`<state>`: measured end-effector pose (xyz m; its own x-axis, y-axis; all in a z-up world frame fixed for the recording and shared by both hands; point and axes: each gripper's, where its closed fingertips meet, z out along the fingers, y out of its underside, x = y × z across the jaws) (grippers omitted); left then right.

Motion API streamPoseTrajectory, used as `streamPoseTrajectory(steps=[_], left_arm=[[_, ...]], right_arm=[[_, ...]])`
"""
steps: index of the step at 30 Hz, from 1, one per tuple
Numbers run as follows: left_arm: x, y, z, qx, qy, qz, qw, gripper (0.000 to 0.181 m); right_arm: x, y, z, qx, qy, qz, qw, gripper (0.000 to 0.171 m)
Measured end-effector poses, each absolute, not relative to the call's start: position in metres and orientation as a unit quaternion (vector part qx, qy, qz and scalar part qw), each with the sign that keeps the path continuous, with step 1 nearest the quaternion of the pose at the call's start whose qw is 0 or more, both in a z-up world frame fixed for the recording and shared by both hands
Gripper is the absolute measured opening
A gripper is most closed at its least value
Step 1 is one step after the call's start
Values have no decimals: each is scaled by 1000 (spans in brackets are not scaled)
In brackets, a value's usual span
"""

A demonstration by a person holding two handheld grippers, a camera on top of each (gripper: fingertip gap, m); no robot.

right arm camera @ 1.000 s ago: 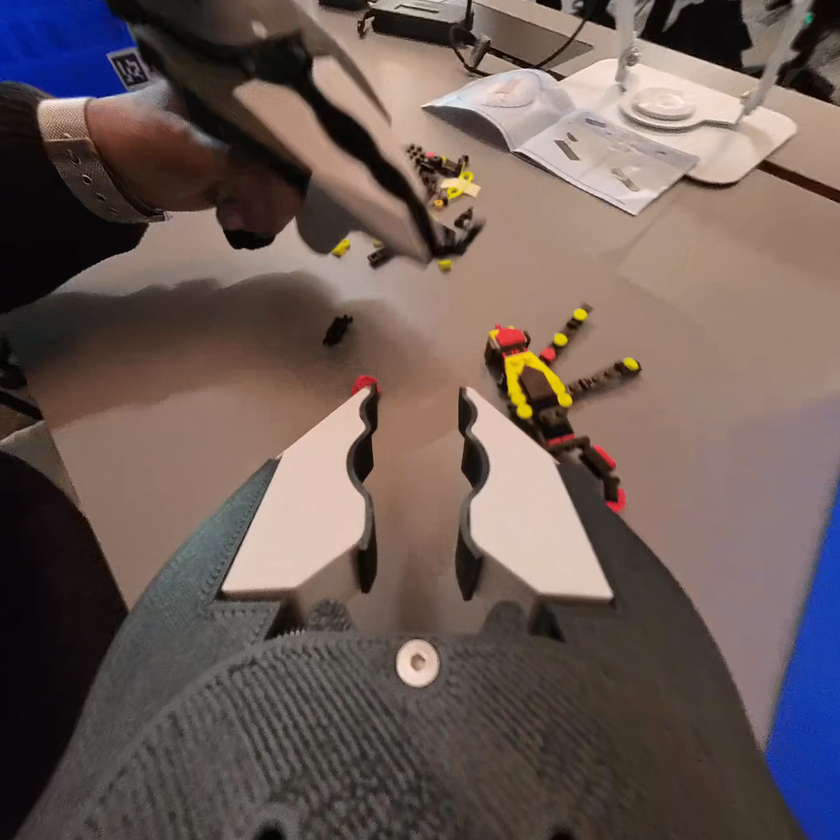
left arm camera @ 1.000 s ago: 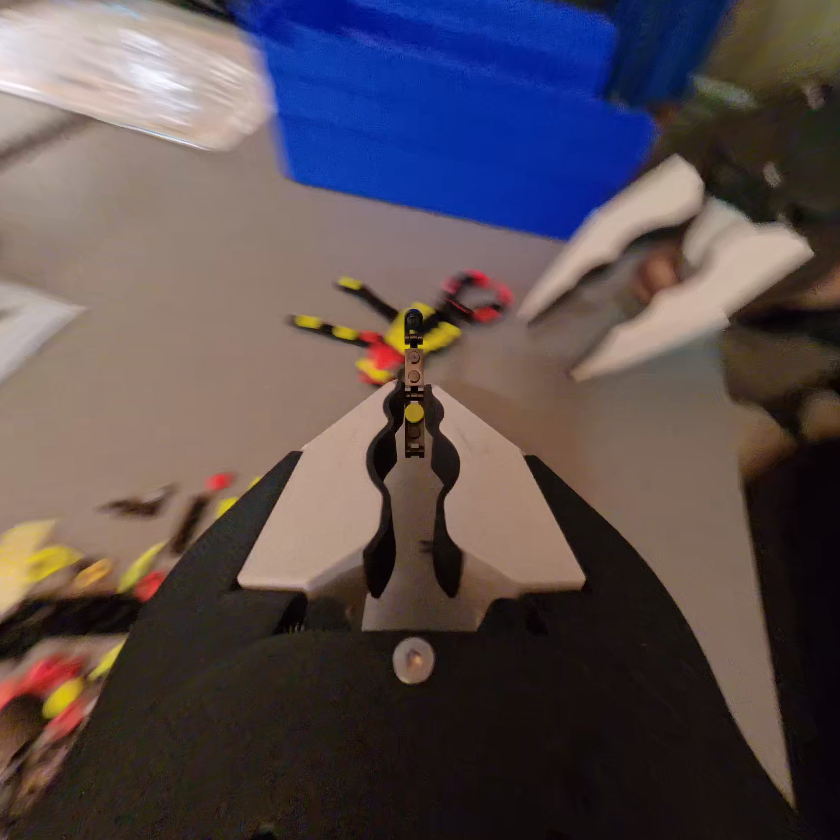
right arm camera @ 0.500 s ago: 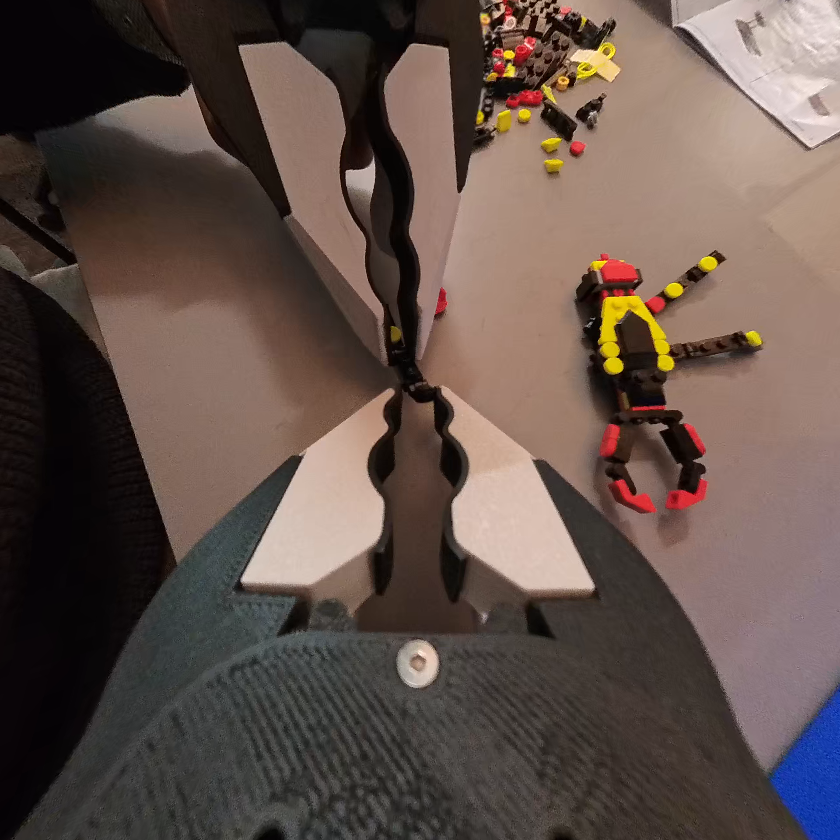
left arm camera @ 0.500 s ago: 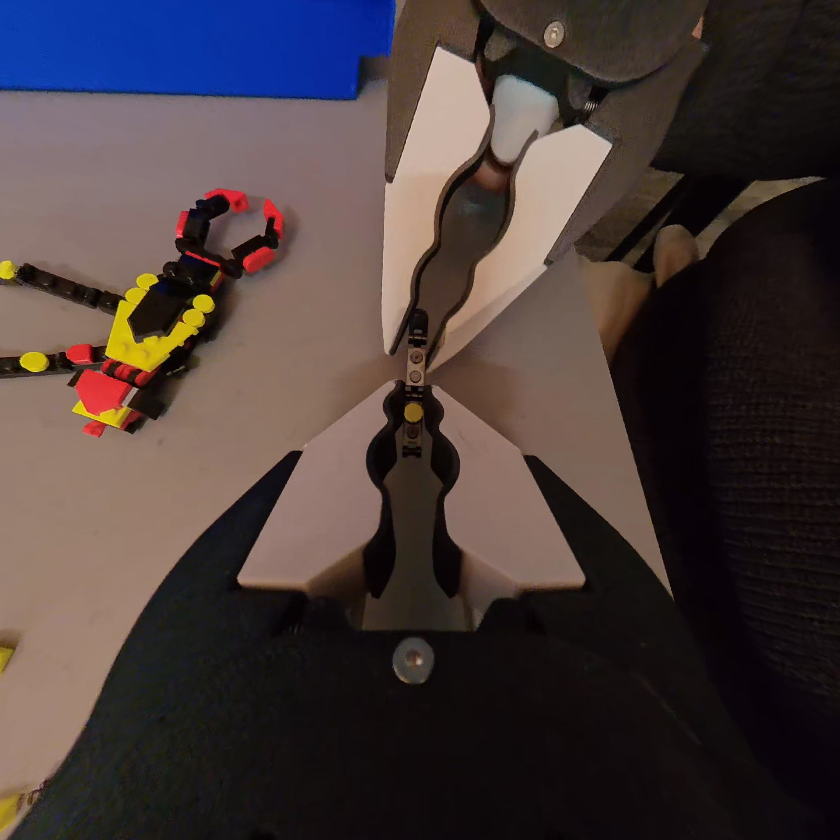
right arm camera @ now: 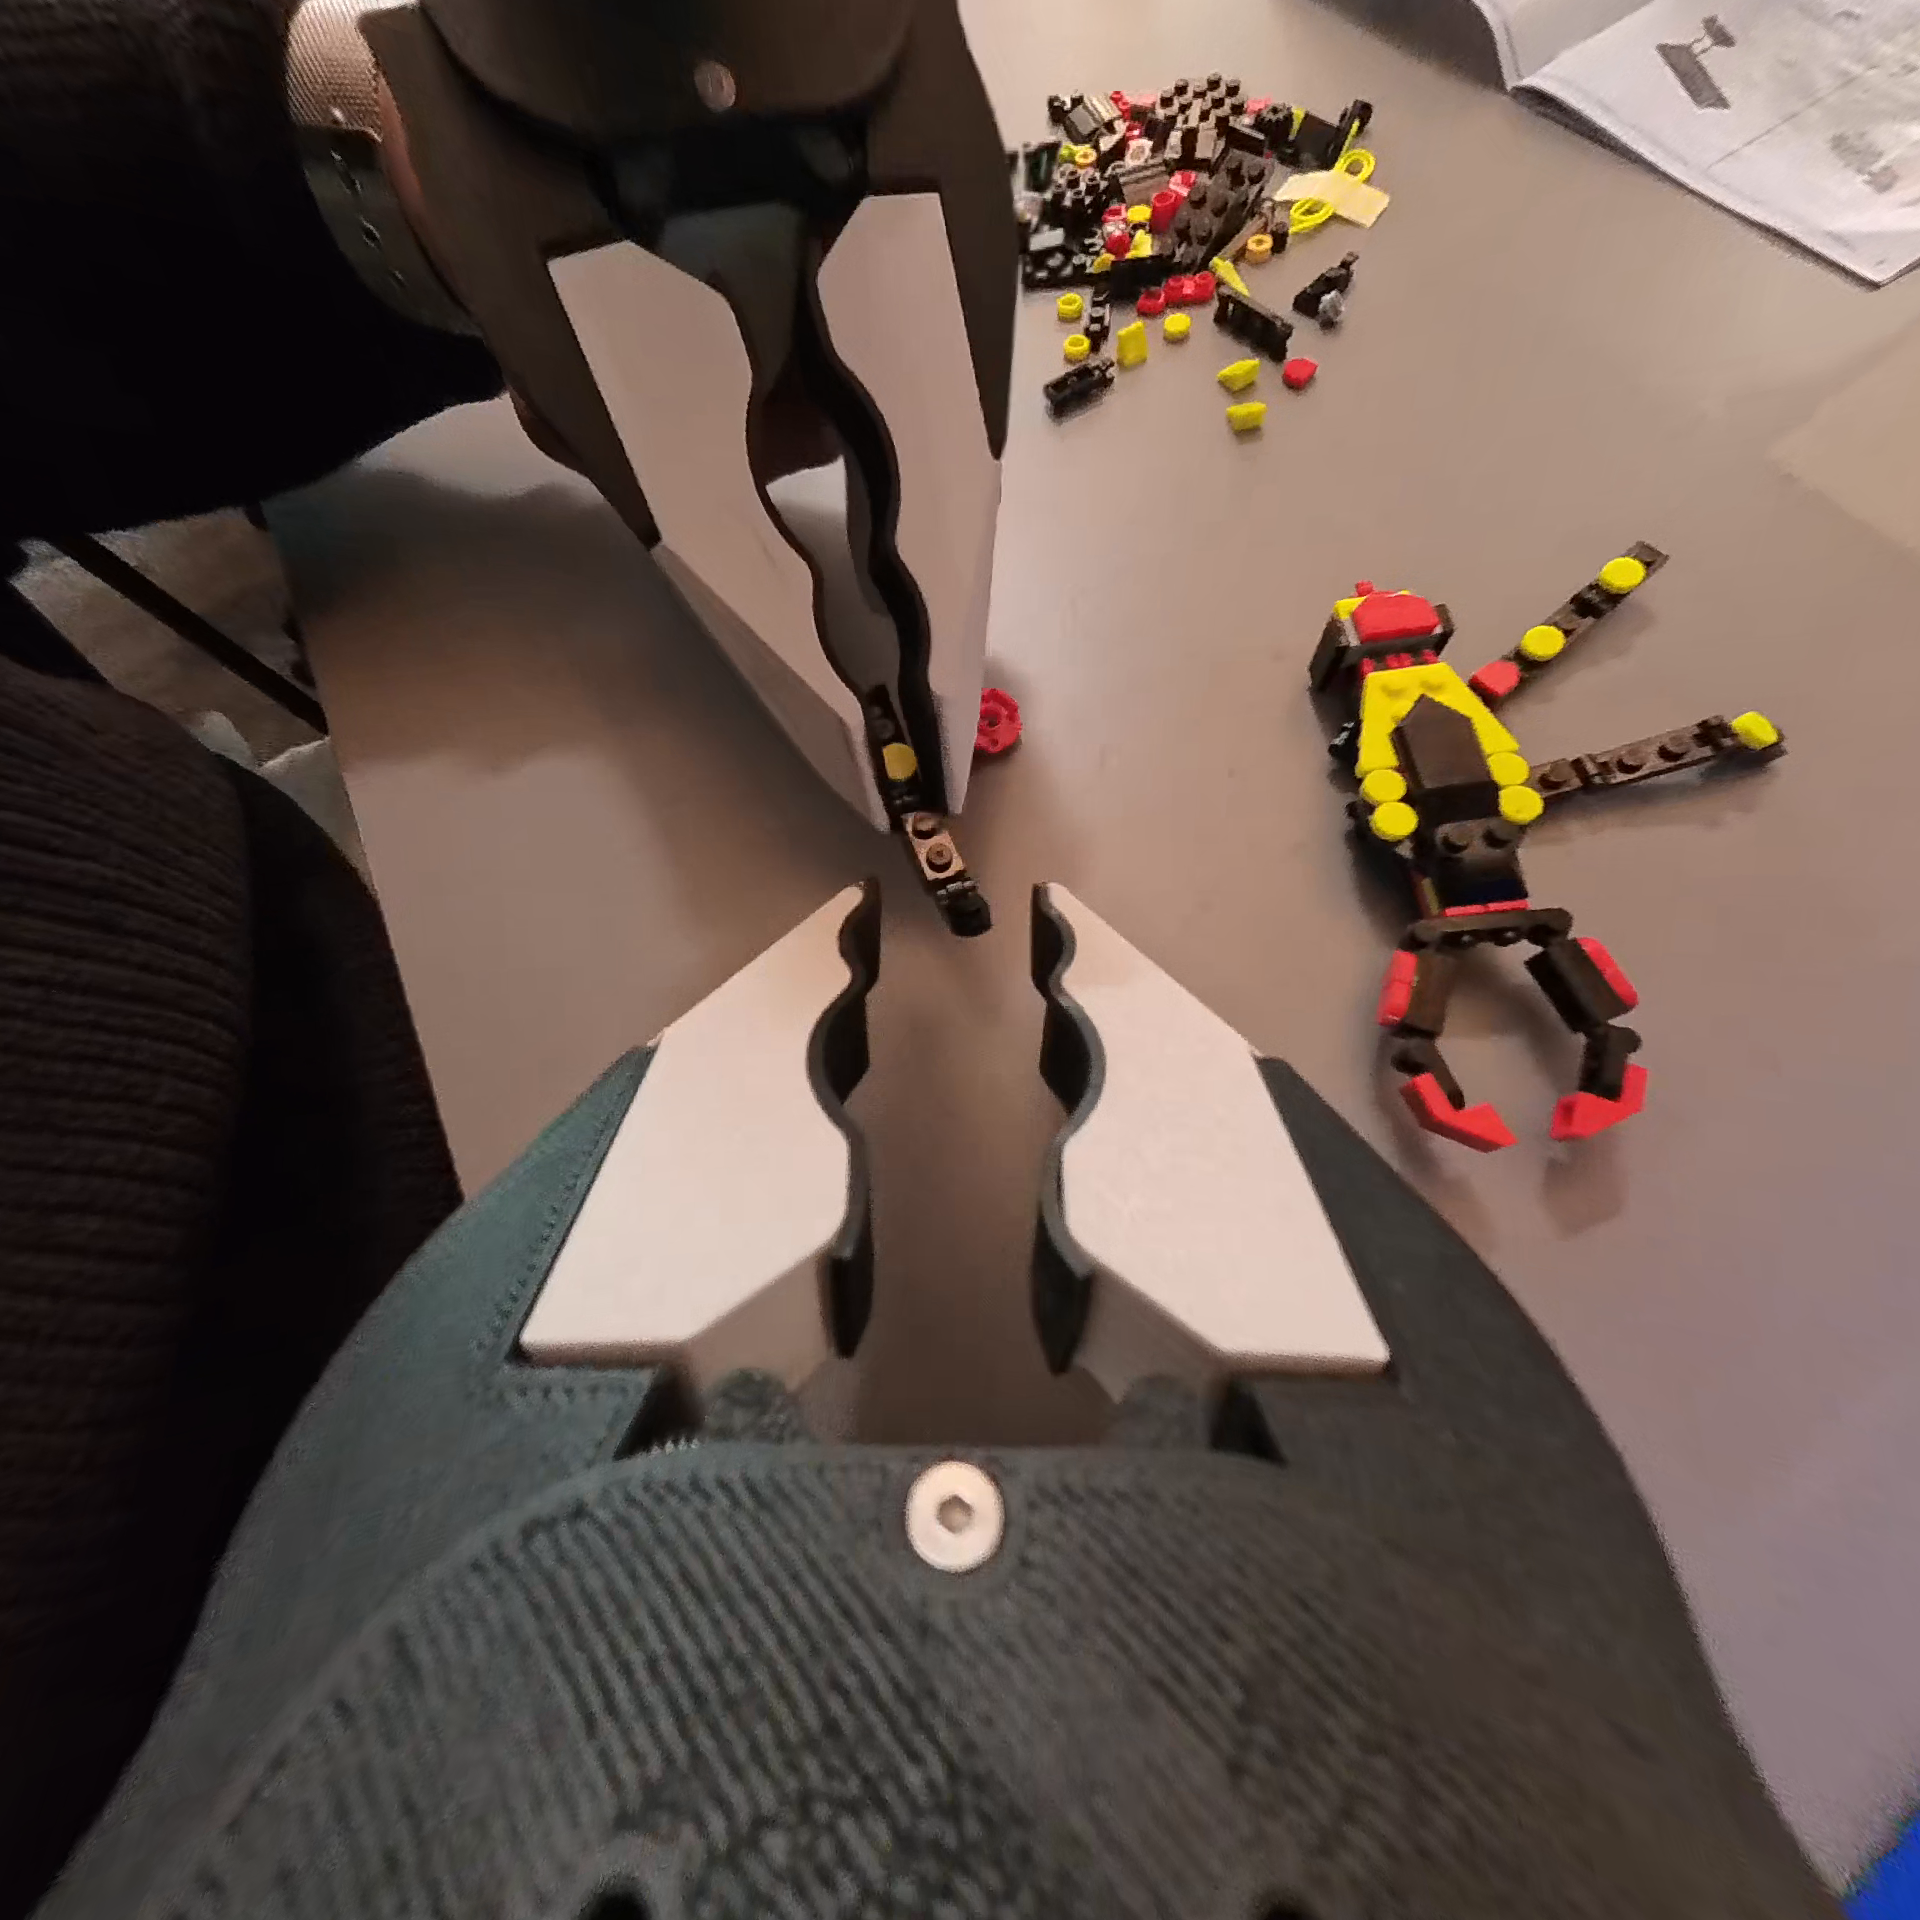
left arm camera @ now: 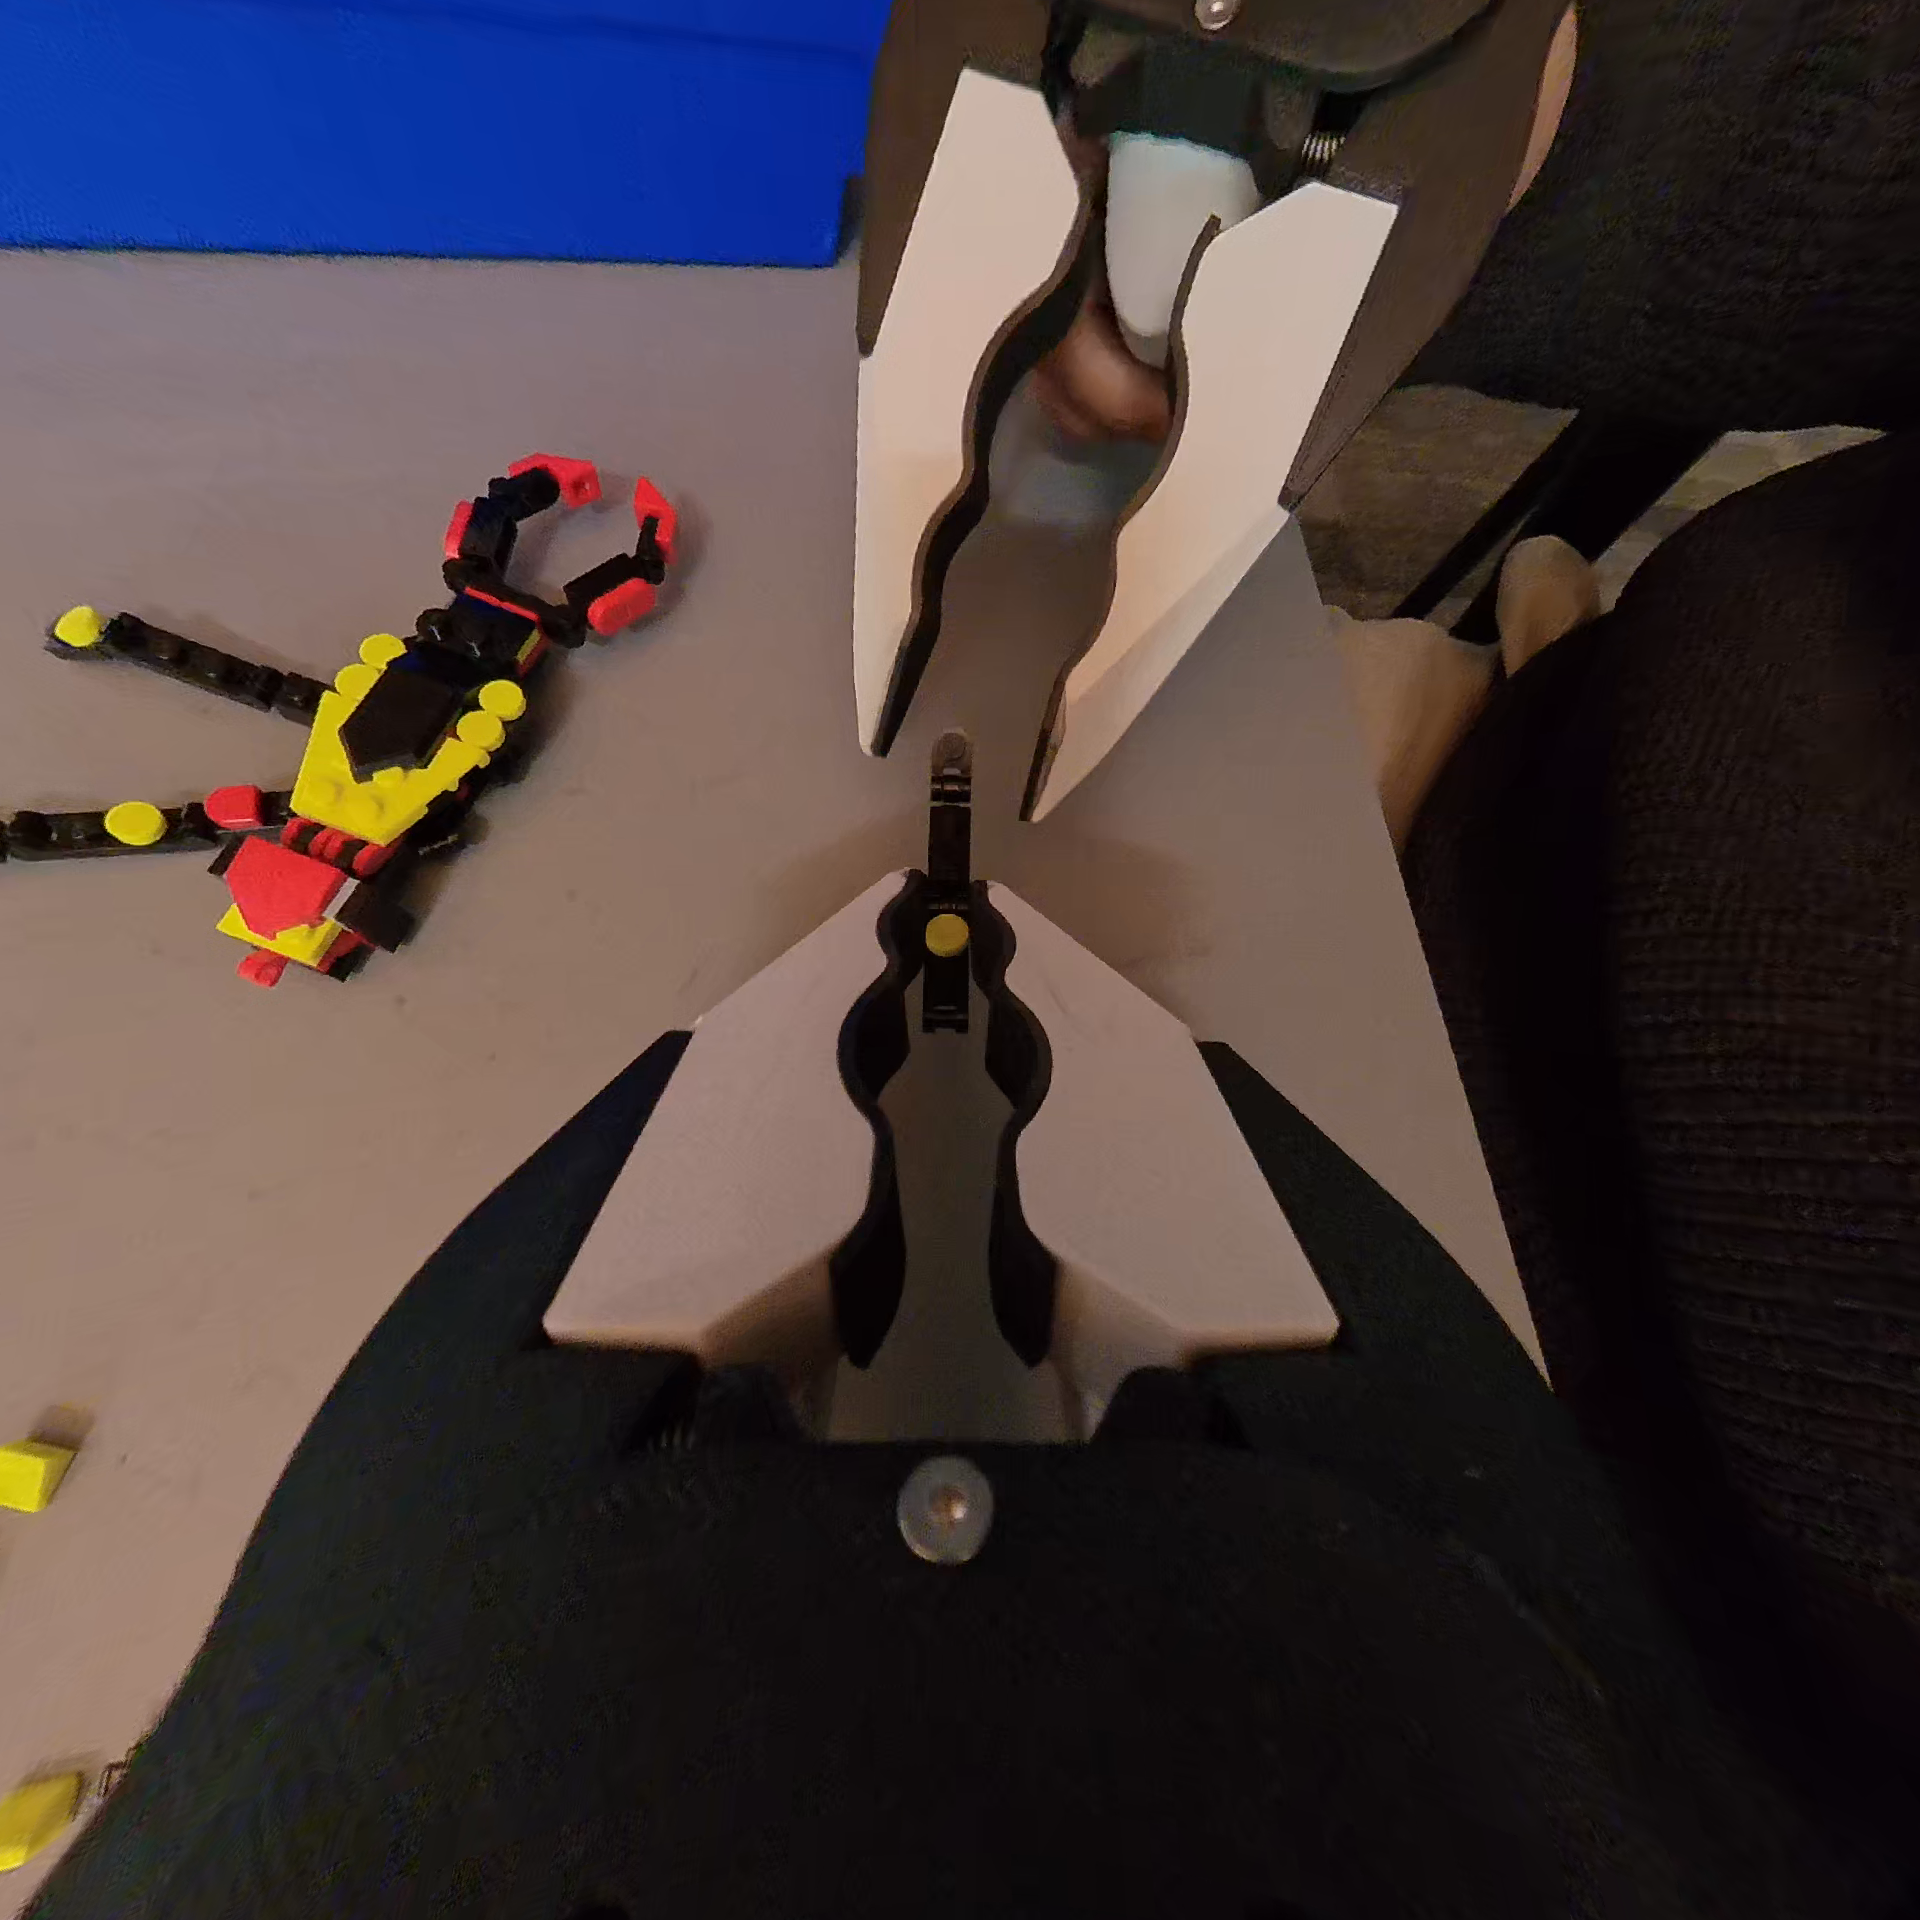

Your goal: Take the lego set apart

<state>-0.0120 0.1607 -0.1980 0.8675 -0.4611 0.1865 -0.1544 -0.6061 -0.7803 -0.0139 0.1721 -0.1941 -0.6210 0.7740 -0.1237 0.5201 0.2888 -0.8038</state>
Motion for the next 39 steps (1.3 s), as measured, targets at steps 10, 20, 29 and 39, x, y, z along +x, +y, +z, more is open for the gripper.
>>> streamPoseTrajectory(steps=[10, 20, 29, 39], left_arm=[[-35, 173, -177, -859, 154, -113, 474, 4], [-44, 180, -156, -837, 146, -58, 524, 4], [-36, 181, -151, -825, 151, -73, 539, 5], [-11, 176, -159, -821, 52, -318, 472, 33]], right_arm=[[-39, 216, -162, -567, -609, 541, 124, 35], [-43, 199, -139, -560, -542, 617, 109, 37], [-41, 194, -142, -559, -533, 631, 73, 5], [-30, 179, -135, -451, -655, 589, 145, 4]])
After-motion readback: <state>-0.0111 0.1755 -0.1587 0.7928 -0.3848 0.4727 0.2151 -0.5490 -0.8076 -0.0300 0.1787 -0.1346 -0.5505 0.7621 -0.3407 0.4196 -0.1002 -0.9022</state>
